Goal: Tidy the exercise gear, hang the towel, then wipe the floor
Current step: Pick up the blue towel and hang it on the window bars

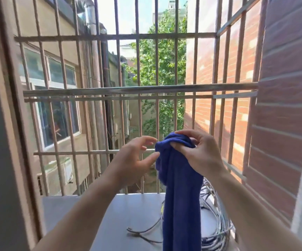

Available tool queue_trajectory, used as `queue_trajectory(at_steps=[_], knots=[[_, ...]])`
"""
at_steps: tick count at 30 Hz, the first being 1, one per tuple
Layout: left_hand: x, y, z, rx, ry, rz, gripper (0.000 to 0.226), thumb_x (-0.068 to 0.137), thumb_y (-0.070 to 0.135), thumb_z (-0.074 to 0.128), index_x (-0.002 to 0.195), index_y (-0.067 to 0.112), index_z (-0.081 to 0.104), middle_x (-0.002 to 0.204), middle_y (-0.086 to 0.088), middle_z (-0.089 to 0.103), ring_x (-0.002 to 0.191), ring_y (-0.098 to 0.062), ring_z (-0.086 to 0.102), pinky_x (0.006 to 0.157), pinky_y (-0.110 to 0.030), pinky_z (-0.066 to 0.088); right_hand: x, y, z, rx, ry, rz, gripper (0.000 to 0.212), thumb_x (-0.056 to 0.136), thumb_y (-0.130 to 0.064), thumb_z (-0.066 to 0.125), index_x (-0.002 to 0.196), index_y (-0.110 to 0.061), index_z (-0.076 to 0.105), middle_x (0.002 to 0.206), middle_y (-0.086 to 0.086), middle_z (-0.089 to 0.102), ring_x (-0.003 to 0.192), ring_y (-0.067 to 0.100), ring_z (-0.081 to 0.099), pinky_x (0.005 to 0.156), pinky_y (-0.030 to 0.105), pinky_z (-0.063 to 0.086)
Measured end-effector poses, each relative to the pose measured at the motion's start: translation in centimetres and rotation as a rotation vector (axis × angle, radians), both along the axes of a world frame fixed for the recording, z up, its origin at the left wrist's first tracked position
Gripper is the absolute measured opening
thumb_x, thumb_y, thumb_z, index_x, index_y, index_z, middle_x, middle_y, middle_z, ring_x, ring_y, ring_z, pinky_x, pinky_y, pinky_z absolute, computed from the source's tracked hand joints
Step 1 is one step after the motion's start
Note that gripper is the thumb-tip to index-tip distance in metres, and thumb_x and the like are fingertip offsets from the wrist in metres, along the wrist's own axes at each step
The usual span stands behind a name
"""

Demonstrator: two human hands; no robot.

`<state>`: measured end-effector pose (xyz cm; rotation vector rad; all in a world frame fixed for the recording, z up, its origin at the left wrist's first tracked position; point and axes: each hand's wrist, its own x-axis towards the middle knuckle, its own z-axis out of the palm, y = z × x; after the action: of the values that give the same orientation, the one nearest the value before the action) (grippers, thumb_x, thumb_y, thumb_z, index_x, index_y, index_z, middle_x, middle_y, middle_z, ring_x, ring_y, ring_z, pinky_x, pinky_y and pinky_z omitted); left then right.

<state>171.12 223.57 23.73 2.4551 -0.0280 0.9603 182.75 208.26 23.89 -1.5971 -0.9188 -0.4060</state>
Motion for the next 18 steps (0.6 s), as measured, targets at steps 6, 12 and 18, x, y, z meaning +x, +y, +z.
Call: queue_trajectory(at_steps=[6,12,18], knots=[[2.7,1.9,2.4,0.044,-0.046,-0.04,0.04,0.086,0.036,0.061,0.123,0.027,0.052,0.115,0.01,0.058,0.103,-0.005,0.056,0.086,-0.024,0.047,1.2,1.4,3.4,0.06,-0.065,-0.072,0.024,0.074,-0.022,0.078,0.097,-0.026,0.071,0.087,-0.013,0.07,0.08,0.0,0.065,0.064,0.011,0.049],[3.5,2.8,3.8,0.058,-0.101,-0.088,0.043,0.083,0.038,0.06,0.124,0.028,0.05,0.114,0.014,0.058,0.103,-0.001,0.057,0.076,-0.005,0.042,1.7,0.9,5.9,0.114,-0.116,-0.081,0.025,0.073,-0.024,0.078,0.096,-0.029,0.071,0.089,-0.015,0.07,0.079,-0.004,0.064,0.062,0.009,0.048],[3.2,2.5,5.6,0.123,-0.118,-0.061,0.045,0.084,0.037,0.06,0.126,0.029,0.048,0.113,0.018,0.055,0.102,0.004,0.053,0.074,-0.002,0.04,2.0,0.6,7.7,0.102,-0.171,-0.069,0.023,0.073,-0.023,0.078,0.093,-0.031,0.071,0.089,-0.017,0.069,0.08,-0.007,0.063,0.064,0.009,0.049]])
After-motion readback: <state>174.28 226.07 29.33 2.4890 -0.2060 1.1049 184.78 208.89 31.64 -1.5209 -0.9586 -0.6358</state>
